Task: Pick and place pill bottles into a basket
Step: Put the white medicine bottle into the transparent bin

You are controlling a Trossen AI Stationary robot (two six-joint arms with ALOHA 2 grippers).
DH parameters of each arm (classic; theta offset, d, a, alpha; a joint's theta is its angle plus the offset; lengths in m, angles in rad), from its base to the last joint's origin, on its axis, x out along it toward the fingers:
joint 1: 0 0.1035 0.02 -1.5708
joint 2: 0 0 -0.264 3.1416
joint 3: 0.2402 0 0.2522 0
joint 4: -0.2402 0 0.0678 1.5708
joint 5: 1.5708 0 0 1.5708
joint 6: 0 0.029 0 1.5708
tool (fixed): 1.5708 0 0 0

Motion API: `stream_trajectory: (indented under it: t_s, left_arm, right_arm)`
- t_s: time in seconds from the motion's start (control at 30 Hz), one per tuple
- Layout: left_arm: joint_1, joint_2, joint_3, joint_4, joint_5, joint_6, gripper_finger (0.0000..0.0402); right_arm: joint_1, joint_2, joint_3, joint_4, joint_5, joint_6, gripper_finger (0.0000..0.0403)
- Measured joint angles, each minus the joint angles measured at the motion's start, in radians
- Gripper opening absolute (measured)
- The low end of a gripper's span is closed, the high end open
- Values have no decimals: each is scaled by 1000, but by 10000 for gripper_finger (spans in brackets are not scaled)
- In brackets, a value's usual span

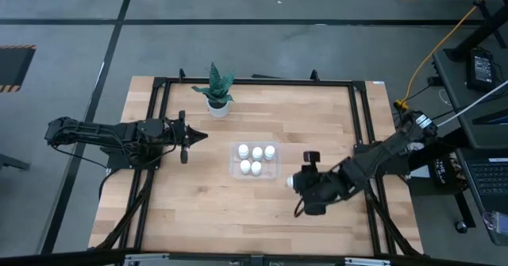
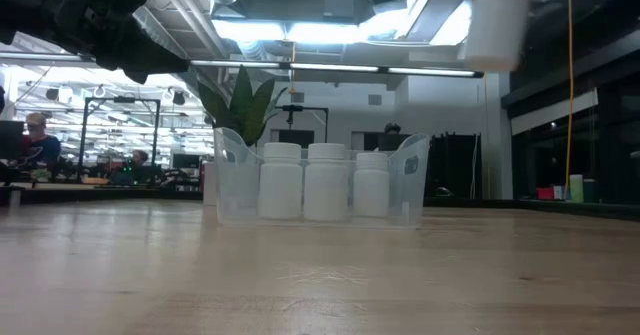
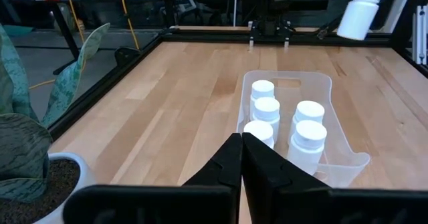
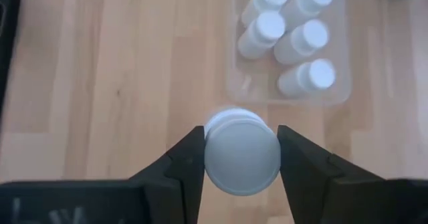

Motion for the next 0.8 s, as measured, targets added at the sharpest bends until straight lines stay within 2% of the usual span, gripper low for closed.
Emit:
stream_trajectory:
  t_s: [0.1,0.37,0.57,0.8]
  left_arm:
    - [0,0,0,0,0,0,5]
    - [0,0,0,0,0,0,5]
    - [0,0,0,0,0,0,10]
    - [0,0,0,1,0,0,6]
  right_arm:
    - [-57,0,0,39,-29,-98,151]
    - [-228,11,0,223,-212,-397,151]
    - [-324,23,0,274,-245,-492,151]
    - [-371,69,0,290,-296,-562,151]
